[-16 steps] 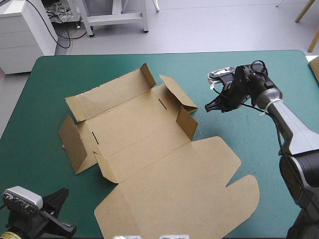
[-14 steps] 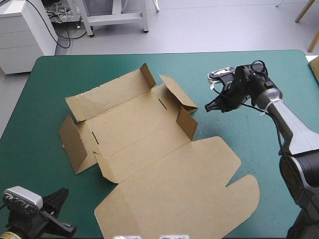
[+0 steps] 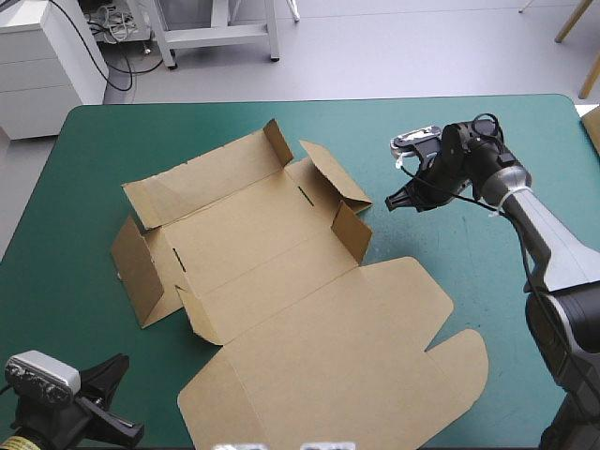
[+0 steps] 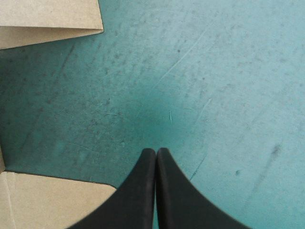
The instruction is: Fold the box
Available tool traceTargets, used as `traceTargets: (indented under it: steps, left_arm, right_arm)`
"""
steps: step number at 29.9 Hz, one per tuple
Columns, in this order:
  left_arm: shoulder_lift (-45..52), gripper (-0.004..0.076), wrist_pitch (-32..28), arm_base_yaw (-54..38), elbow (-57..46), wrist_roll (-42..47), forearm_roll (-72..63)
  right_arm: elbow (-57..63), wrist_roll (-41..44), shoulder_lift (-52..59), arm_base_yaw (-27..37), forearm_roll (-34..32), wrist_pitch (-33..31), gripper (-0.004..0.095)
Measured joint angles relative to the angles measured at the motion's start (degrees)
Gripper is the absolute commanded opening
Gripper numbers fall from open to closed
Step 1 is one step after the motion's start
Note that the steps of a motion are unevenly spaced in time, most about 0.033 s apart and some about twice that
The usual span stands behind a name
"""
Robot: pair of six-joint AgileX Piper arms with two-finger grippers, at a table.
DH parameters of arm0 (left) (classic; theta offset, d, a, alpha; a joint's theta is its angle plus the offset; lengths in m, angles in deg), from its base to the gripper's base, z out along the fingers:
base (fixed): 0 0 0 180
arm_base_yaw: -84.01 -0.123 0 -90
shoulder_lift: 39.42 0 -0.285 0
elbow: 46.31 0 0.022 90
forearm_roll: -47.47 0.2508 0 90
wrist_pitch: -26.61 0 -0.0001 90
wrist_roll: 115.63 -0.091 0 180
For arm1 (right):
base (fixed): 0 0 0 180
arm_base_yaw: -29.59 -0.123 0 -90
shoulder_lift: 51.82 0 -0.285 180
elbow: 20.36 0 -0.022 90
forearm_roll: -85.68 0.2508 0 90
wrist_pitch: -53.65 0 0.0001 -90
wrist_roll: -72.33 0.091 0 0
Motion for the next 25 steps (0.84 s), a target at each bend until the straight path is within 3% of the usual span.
traceTargets:
  steps: [15,25]
  left_arm:
    - [0.00,-0.0008,0.00,0.00,0.00,0.00,0.00]
    - [0.00,-0.0008,0.06,0.00,0.00,0.00,0.00]
  right_arm:
    - [0.00,-0.06,0.00,0.00,0.00,-0.06,-0.0016]
    - [-5.93,-0.18,0.57,-0.12,-0.85,-6.09,-0.0016]
